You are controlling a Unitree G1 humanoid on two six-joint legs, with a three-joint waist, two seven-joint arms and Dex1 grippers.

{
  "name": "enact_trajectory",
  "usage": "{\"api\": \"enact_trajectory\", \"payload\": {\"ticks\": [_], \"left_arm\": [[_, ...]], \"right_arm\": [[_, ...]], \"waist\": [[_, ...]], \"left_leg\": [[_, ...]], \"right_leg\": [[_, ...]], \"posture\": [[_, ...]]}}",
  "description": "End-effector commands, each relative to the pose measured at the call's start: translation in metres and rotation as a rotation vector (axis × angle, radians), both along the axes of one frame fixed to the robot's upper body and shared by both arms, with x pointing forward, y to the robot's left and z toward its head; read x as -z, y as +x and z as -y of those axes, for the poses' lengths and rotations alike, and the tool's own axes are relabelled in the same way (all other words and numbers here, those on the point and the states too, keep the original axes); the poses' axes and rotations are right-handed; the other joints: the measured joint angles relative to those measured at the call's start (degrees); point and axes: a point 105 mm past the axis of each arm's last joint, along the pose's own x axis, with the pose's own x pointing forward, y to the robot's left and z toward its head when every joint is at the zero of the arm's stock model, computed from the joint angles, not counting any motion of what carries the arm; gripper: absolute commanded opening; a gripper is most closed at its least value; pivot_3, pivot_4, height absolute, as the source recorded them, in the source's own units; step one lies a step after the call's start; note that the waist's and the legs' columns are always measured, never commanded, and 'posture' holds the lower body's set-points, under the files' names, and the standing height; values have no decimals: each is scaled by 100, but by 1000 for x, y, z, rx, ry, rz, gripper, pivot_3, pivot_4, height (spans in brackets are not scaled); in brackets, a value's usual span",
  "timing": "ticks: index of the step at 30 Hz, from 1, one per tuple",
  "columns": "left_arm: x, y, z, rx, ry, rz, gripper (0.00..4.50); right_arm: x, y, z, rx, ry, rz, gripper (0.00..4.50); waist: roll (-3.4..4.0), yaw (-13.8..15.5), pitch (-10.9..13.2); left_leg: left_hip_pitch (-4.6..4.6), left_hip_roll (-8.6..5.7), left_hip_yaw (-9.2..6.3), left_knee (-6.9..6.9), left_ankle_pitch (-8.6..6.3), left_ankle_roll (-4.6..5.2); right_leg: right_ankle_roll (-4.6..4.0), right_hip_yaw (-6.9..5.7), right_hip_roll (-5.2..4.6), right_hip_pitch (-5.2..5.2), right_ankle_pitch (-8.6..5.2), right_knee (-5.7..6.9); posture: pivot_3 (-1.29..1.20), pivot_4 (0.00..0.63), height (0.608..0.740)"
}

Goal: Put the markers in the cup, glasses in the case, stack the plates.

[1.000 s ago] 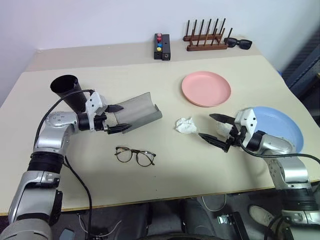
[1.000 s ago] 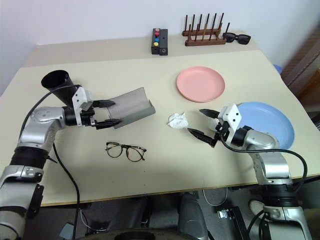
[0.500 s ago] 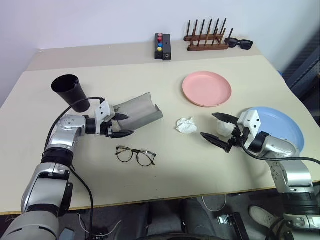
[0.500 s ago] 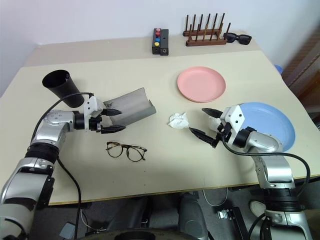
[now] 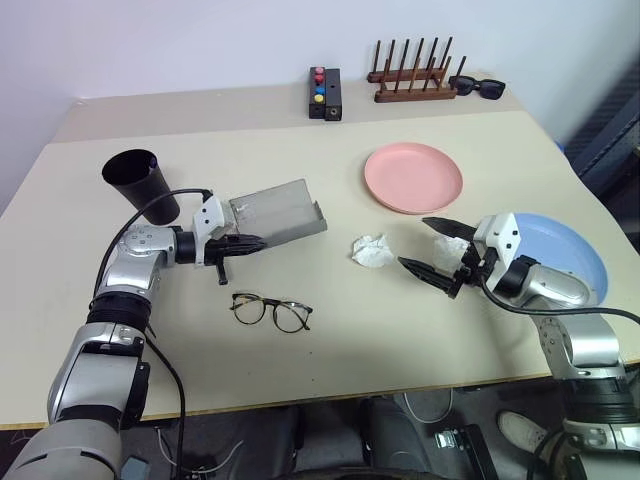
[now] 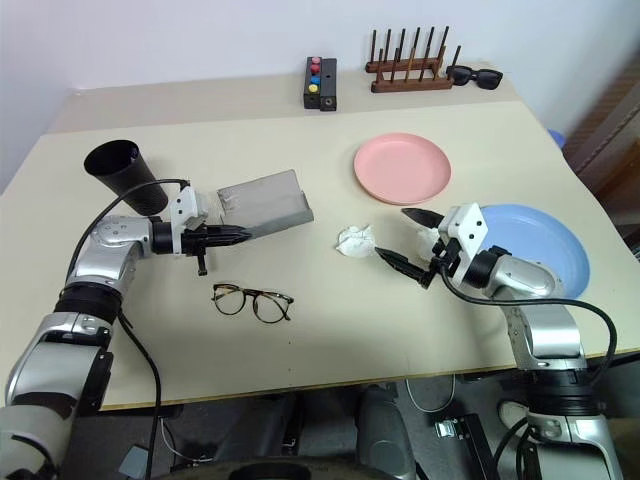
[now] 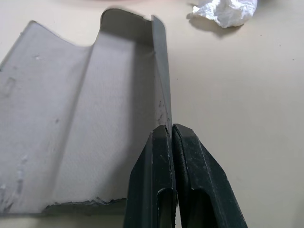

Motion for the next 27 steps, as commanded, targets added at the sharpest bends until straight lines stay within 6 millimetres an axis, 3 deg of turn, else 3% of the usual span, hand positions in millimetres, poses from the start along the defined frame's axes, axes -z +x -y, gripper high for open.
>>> {"api": "enact_trajectory", "payload": {"ticks": [1, 8, 27], "left_arm": [[-18, 2, -4, 13, 22, 74, 105], [-27, 1, -10, 38, 60, 105, 105], [-8, -40, -16, 201, 173, 58, 105]], "right_arm": [[-14, -1, -8, -25, 0, 50, 4500], [-17, -1, -10, -25, 3, 53, 4500], [-15, 2, -12, -37, 5, 47, 4500]], "waist": [[0, -2, 0], [0, -6, 0], [0, -9, 0]], "left_leg": [[0, 0, 0, 0, 0, 0], [0, 0, 0, 0, 0, 0], [0, 1, 0, -1, -1, 1]], "right_leg": [[0, 0, 0, 0, 0, 0], [0, 0, 0, 0, 0, 0], [0, 1, 0, -1, 0, 0]], "posture": [[0, 150, 740], [0, 150, 740], [0, 150, 740]]}}
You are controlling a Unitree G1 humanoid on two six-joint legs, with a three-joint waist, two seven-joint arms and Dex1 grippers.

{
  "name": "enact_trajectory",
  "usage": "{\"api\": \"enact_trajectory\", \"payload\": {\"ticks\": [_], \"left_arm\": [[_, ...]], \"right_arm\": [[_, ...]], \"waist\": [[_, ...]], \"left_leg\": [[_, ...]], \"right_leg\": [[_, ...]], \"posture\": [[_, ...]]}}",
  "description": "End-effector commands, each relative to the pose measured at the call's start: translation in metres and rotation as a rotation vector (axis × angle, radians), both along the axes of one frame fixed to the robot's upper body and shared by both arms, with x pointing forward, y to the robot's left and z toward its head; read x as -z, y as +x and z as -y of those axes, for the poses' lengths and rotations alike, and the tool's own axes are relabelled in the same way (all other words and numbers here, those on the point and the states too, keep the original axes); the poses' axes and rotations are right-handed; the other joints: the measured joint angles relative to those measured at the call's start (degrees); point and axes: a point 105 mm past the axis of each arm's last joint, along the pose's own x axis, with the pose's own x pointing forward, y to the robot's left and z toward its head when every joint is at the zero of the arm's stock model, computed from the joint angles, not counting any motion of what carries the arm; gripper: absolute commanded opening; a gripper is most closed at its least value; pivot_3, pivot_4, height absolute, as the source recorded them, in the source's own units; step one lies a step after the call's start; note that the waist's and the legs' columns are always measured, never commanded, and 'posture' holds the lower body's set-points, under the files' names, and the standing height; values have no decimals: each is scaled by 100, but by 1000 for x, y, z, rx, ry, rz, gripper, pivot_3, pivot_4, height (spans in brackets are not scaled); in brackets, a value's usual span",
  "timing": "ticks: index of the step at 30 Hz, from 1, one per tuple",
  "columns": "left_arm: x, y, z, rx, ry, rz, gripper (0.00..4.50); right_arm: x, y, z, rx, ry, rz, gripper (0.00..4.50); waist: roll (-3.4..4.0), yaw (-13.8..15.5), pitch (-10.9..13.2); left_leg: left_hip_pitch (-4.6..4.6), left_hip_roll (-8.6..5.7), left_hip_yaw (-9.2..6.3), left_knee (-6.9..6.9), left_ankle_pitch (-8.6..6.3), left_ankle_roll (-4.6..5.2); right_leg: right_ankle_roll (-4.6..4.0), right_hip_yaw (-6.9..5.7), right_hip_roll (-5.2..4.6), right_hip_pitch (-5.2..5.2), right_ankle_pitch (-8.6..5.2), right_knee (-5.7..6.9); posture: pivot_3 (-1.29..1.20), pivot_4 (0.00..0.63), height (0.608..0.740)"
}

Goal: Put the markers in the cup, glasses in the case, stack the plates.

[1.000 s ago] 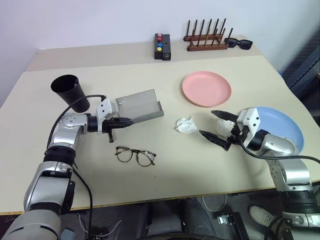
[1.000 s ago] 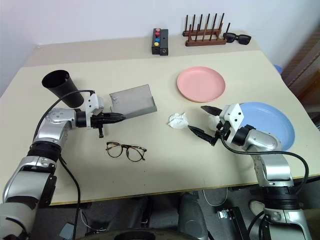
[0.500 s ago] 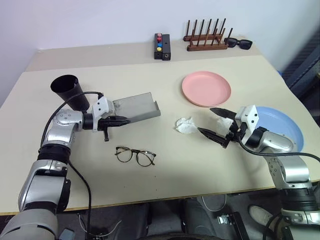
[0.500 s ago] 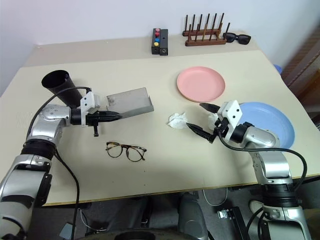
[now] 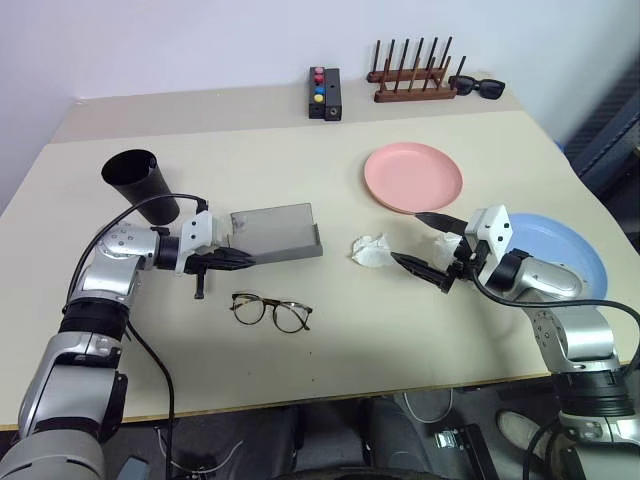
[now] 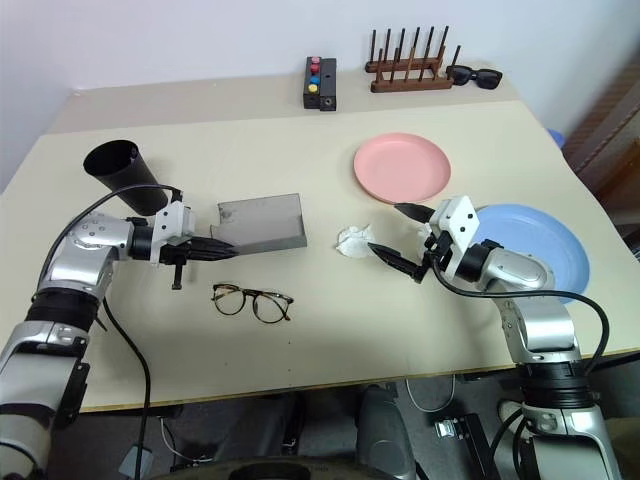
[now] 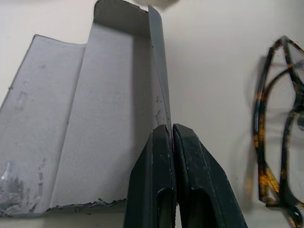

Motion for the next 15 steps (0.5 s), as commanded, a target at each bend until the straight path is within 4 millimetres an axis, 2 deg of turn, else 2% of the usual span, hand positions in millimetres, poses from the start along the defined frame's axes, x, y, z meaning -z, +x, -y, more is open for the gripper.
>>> {"api": "enact_trajectory", "payload": {"ticks": [1, 6, 15], "left_arm": [[-8, -8, -2, 15, 3, 32, 105], [-6, -13, -4, 9, 10, 26, 105], [-10, -2, -8, -40, 5, 63, 105]], "right_arm": [[-10, -1, -2, -19, 9, 45, 4500], [-7, 0, -1, -24, 10, 41, 4500], [-3, 2, -1, -35, 14, 41, 4500]], "waist": [[0, 0, 0], [0, 15, 0], [0, 8, 0]], "left_leg": [[0, 0, 0, 0, 0, 0], [0, 0, 0, 0, 0, 0], [0, 0, 0, 1, 0, 0]], "right_leg": [[0, 0, 0, 0, 0, 0], [0, 0, -1, 1, 0, 0], [0, 0, 0, 1, 0, 0]], "posture": [[0, 150, 740], [0, 150, 740], [0, 150, 740]]}}
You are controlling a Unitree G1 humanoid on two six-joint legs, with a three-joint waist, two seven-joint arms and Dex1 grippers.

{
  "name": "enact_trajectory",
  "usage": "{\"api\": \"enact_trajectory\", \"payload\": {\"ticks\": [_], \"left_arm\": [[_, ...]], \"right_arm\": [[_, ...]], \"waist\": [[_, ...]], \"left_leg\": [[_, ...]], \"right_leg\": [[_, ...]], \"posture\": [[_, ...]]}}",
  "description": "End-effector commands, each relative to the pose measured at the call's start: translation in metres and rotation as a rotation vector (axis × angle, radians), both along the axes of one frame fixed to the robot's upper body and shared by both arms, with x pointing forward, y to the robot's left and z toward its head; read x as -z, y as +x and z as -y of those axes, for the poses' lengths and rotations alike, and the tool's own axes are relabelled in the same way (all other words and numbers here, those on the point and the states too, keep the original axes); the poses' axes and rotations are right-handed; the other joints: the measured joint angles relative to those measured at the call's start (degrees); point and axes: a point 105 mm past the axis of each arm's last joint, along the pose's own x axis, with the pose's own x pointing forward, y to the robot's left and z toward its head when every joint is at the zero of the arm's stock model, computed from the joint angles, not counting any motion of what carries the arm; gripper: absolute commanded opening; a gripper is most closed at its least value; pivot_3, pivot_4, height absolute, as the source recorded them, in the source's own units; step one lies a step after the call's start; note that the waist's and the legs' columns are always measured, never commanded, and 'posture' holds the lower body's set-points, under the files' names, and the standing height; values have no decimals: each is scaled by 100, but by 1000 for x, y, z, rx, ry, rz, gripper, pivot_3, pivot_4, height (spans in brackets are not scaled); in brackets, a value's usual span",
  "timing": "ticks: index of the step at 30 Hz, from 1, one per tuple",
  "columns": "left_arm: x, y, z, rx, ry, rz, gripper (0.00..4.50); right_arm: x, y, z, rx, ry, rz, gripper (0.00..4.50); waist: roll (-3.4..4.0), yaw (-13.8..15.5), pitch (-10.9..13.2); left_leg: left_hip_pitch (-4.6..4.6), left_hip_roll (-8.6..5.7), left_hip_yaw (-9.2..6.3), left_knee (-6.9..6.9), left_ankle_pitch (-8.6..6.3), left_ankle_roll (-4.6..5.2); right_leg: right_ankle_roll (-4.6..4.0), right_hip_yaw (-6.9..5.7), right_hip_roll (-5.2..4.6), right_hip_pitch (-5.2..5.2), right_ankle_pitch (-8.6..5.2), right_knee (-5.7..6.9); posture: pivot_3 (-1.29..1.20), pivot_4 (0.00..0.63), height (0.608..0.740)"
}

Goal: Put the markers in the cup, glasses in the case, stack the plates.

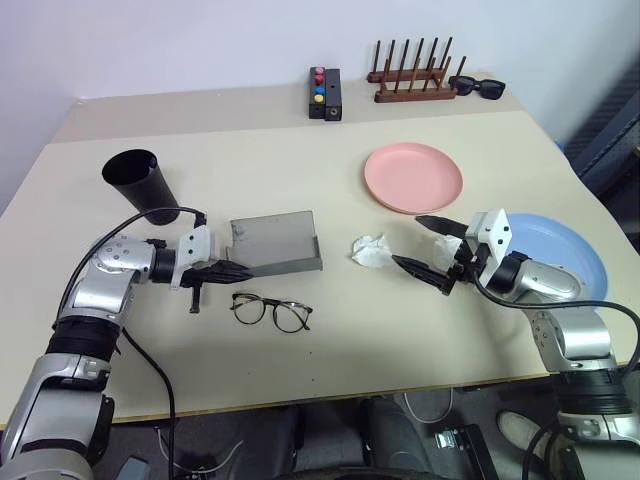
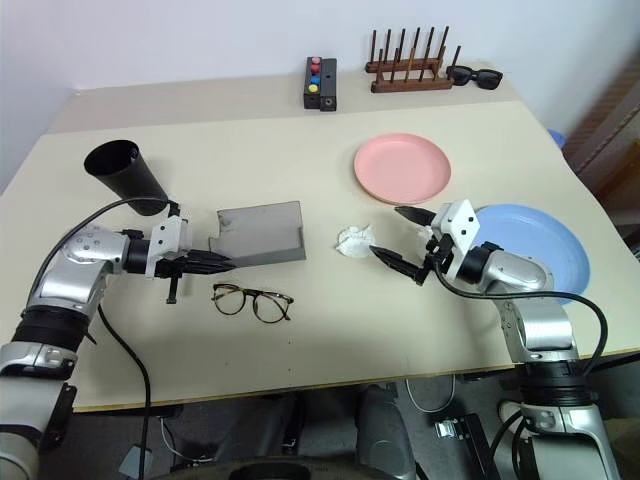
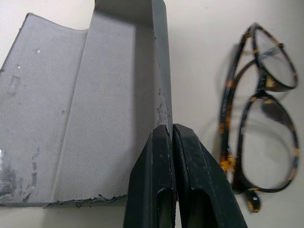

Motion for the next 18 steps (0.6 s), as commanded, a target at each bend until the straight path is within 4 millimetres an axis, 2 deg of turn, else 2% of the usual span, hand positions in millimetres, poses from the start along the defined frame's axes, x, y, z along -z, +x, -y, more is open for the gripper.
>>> {"api": "enact_trajectory", "payload": {"ticks": [1, 11, 14, 18], "left_arm": [[-13, 6, -3, -9, 0, 65, 105], [-13, 6, 1, 20, 4, 74, 105], [-11, 4, 1, 34, 12, 49, 912], [-13, 5, 1, 34, 12, 53, 2894]], "right_arm": [[-10, 1, -5, -22, 9, 52, 4500], [-12, -1, -7, -22, 11, 55, 4500], [-13, -1, -8, -21, 11, 57, 4500], [-15, -1, -9, -21, 11, 60, 4500]], "waist": [[0, 0, 0], [0, 2, 0], [0, 0, 0], [0, 0, 0]], "left_leg": [[0, 0, 0, 0, 0, 0], [0, 0, 0, 0, 0, 0], [0, 0, 0, 0, 0, 0], [0, 0, 0, 0, 0, 0]], "right_leg": [[0, 0, 0, 0, 0, 0], [0, 0, 0, 0, 0, 0], [0, 0, 0, 0, 0, 0], [0, 0, 0, 0, 0, 0]], "posture": [[0, 150, 740], [0, 150, 740], [0, 150, 740], [0, 150, 740]]}}
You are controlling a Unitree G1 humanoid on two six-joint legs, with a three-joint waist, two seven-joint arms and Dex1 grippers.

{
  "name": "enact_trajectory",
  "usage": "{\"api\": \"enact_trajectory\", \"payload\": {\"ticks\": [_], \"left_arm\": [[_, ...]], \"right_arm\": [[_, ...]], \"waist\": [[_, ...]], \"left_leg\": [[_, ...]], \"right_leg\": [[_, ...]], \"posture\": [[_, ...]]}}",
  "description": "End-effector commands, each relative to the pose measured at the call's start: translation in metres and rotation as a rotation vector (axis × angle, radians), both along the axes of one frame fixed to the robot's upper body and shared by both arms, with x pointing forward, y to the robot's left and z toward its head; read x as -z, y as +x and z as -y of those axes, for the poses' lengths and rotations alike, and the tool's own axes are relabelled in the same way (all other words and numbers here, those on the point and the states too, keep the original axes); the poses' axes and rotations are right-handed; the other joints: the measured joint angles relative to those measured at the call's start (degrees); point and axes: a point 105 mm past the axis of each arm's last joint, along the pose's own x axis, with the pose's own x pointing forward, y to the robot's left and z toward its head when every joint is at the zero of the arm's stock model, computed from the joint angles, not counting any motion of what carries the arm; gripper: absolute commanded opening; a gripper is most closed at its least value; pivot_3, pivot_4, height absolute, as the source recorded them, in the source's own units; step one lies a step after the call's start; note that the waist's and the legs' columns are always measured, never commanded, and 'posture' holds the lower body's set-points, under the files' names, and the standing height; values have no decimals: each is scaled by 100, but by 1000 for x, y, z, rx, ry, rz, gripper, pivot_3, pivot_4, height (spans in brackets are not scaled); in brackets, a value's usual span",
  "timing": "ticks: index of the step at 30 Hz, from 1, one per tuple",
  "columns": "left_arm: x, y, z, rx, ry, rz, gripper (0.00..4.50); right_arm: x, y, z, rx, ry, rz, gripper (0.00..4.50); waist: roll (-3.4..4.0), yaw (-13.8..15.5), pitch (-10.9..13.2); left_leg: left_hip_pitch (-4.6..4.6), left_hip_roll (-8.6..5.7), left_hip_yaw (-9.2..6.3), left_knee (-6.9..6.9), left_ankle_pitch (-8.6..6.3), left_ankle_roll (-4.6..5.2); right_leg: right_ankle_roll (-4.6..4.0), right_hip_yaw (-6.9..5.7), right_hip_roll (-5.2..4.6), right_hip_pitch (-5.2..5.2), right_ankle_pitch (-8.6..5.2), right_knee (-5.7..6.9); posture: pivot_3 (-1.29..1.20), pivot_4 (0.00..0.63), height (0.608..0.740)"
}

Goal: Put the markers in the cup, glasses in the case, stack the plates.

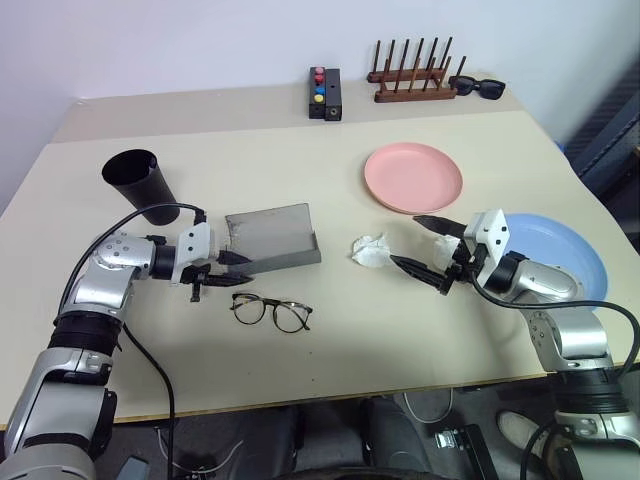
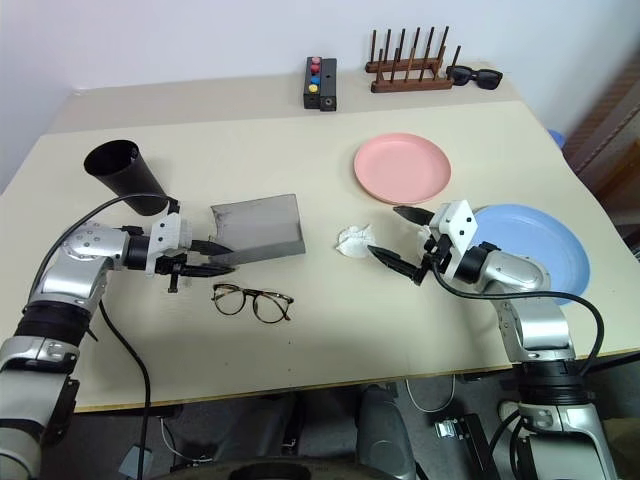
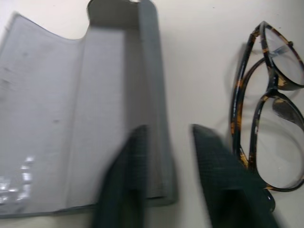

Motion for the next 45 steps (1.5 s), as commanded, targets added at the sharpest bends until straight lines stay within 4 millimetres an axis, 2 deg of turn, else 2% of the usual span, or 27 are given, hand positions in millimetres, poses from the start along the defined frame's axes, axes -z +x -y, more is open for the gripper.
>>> {"api": "enact_trajectory", "payload": {"ticks": [1, 3, 9, 13, 19, 22, 25, 28, 30, 32, 35, 40, 45], "left_arm": [[-12, 4, 0, 8, 2, 42, 3475], [-14, 4, 0, 5, 1, 49, 4398], [-36, 12, -5, -53, -59, 89, 4398], [-63, 24, -5, -111, -143, 132, 4398], [-120, 44, 7, -187, -333, 179, 4398], [-133, 44, 14, -184, -379, 170, 4398], [-125, 28, 25, -111, -338, 112, 4398], [-99, -13, 34, 66, -228, -44, 4398], [-83, -34, 29, 144, -142, -104, 4398], [-73, -46, 23, 179, -80, -140, 4398], [-64, -55, 17, 202, -18, -161, 4398], [-56, -53, 24, 236, 21, -142, 4398], [-44, -40, 26, 196, 28, -92, 4398]], "right_arm": [[-15, -1, -7, -22, 5, 54, 4500], [-17, -1, -8, -21, 5, 55, 4500], [-19, -1, -9, -23, 5, 54, 4500], [-20, 2, -10, -25, 7, 54, 4500], [-19, 5, -12, -34, 12, 53, 4500], [-17, 6, -13, -34, 13, 51, 4500], [-15, 7, -13, -31, 14, 49, 4500], [-13, 7, -12, -26, 14, 48, 4500], [-12, 6, -11, -23, 13, 48, 4500], [-12, 6, -10, -21, 13, 49, 4500], [-12, 6, -8, -20, 14, 50, 4500], [-8, 5, -7, -24, 18, 42, 4500], [-4, 2, -8, -37, 17, 30, 4500]], "waist": [[0, 1, 0], [0, 1, 0], [0, 0, 0], [-1, 6, 0], [-1, -1, 1], [-1, -17, 1], [-1, -47, 1], [1, -101, 0], [2, -126, 0], [2, -118, 1], [3, -42, 1], [2, 33, 1], [2, 3, 1]], "left_leg": [[0, 0, 0, 0, 0, 0], [0, 0, 0, 0, 0, 0], [0, 0, 0, 0, 0, 0], [-1, 0, 0, 3, 0, 0], [-1, -1, -1, 4, 0, 0], [-1, -1, -1, 3, 0, 0], [-1, 0, -1, 1, 0, 0], [0, 2, 1, -6, 0, 0], [-1, 2, -1, -10, 0, 0], [-1, 2, -1, -9, 0, 0], [0, 2, -1, -5, 0, 0], [1, 0, -2, -1, 0, 1], [1, 1, -2, -3, 0, 1]], "right_leg": [[0, 0, 0, 0, 0, 0], [0, 0, 0, 0, 0, 0], [0, 0, 0, 0, 0, 0], [0, -1, 0, 0, 0, 1], [0, -1, 0, 0, 0, 1], [0, -2, 1, 0, 0, 1], [0, -1, 1, -2, 0, -1], [0, 4, 1, -6, 0, 0], [0, 5, 2, -8, 0, 0], [-1, 5, 2, -7, 0, 0], [-1, 5, 2, -4, -1, -1], [-1, 3, 0, 3, -1, -4], [-1, 3, 2, 1, -1, -3]], "posture": [[0, 150, 740], [0, 150, 740], [0, 150, 740], [0, 150, 740], [0, 150, 740], [0, 150, 740], [0, 150, 740], [0, 150, 740], [0, 150, 740], [0, 150, 740], [0, 150, 740], [0, 150, 740], [0, 150, 740]]}}
